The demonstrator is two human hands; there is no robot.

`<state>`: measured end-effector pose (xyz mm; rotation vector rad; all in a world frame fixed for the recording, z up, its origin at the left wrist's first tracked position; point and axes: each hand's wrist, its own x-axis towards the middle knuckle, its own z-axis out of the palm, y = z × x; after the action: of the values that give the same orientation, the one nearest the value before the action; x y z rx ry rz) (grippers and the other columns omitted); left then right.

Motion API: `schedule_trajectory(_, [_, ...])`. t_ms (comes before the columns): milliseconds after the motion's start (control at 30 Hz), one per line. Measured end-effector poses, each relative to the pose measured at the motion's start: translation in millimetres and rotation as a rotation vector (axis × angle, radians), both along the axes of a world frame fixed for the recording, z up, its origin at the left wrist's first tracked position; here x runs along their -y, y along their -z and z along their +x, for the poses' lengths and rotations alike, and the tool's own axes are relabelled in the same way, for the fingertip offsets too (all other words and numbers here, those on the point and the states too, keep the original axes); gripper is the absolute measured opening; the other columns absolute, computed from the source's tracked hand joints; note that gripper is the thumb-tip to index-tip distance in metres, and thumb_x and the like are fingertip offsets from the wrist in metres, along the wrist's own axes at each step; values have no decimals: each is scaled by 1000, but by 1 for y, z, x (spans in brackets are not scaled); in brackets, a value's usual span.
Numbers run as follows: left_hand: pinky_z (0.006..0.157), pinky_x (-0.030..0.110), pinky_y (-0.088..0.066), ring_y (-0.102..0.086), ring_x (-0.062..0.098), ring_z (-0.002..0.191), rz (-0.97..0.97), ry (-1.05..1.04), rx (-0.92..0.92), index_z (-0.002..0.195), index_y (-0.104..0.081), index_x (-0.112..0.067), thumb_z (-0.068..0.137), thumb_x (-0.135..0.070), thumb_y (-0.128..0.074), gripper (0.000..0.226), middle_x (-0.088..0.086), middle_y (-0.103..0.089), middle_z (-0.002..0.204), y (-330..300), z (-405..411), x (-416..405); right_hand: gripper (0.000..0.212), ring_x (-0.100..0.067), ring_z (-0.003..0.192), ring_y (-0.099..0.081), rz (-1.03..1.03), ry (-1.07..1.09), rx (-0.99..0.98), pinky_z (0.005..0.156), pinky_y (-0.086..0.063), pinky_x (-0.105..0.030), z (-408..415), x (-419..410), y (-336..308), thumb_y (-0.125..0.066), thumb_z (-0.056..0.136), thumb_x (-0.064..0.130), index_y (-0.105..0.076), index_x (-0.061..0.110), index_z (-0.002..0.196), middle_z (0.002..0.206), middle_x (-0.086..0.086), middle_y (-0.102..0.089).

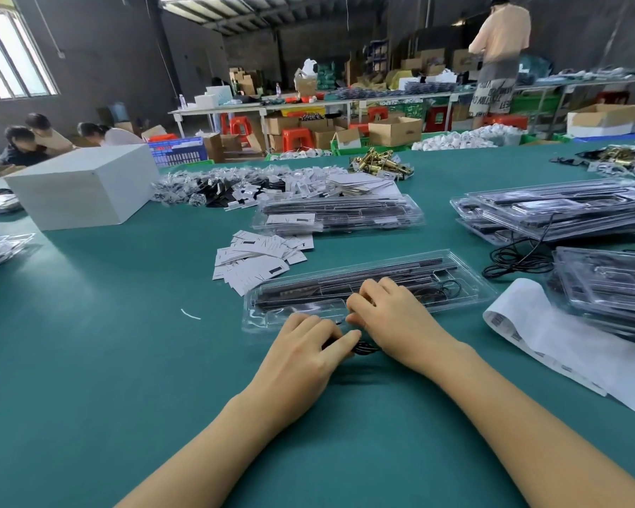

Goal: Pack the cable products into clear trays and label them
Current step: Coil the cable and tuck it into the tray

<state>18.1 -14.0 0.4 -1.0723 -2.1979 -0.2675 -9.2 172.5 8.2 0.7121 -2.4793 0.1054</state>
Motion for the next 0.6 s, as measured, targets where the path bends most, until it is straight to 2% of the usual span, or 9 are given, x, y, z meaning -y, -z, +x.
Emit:
schedule_trajectory(67, [67, 30, -42, -50, 22, 64, 10, -9, -4, 102, -72, -11, 74, -1, -77, 30, 1, -61, 77, 0, 0, 1, 17, -29, 65, -51, -30, -17, -74, 55, -49, -42, -1, 0, 0, -60, 92, 17, -63, 3, 83, 79, -13, -57])
schedule_trajectory(167, [62, 30, -43, -51, 23, 64, 27, -18, 19, 104, -72, -10, 76, -1, -74, 29, 3, -61, 78, -1, 0, 2, 26, -28, 62, -53, -29, -26, -120, 55, -50, -40, -2, 2, -1, -48, 94, 19, -64, 3, 82, 77, -11, -60])
schedule_trajectory(267, [61, 29, -42, -50, 23, 64, 45, -46, 49, 105, -71, -8, 78, -1, -69, 28, 4, -60, 76, -2, 2, 1, 13, -27, 58, -53, 12, -65, -122, 49, -49, -37, 1, 2, -2, -68, 85, 13, -63, 4, 77, 73, -10, -60])
schedule_trajectory(333, [62, 28, -41, -50, 23, 62, 30, -62, 64, 103, -72, -9, 74, 3, -70, 31, 3, -59, 74, -2, 4, 0, 16, -27, 62, -55, 42, -70, -73, 48, -48, -36, 4, 0, -4, -72, 83, 16, -63, 4, 78, 75, -9, -60])
schedule_trajectory(400, [62, 27, -41, -50, 23, 60, 5, -74, 86, 101, -72, -9, 69, 6, -71, 36, 2, -58, 71, -3, 6, 0, 23, -27, 76, -57, 96, -50, 11, 57, -49, -39, 4, -2, -5, -61, 91, 30, -62, 7, 90, 88, -8, -60])
schedule_trajectory(500, [58, 27, -44, -49, 23, 57, -4, -90, 115, 96, -71, -9, 67, 6, -72, 32, 2, -56, 68, -4, 8, 0, 41, -22, 94, -53, 79, 51, 135, 73, -46, -36, 0, -3, -7, -46, 94, 52, -57, 15, 107, 103, -1, -57])
schedule_trajectory(600, [53, 28, -42, -47, 23, 55, 6, -101, 144, 92, -71, -8, 68, 5, -75, 28, 3, -56, 67, -5, 8, -1, 42, -21, 106, -54, 95, 55, 149, 83, -44, -35, -3, -1, -10, -48, 93, 52, -55, 21, 122, 114, 2, -57])
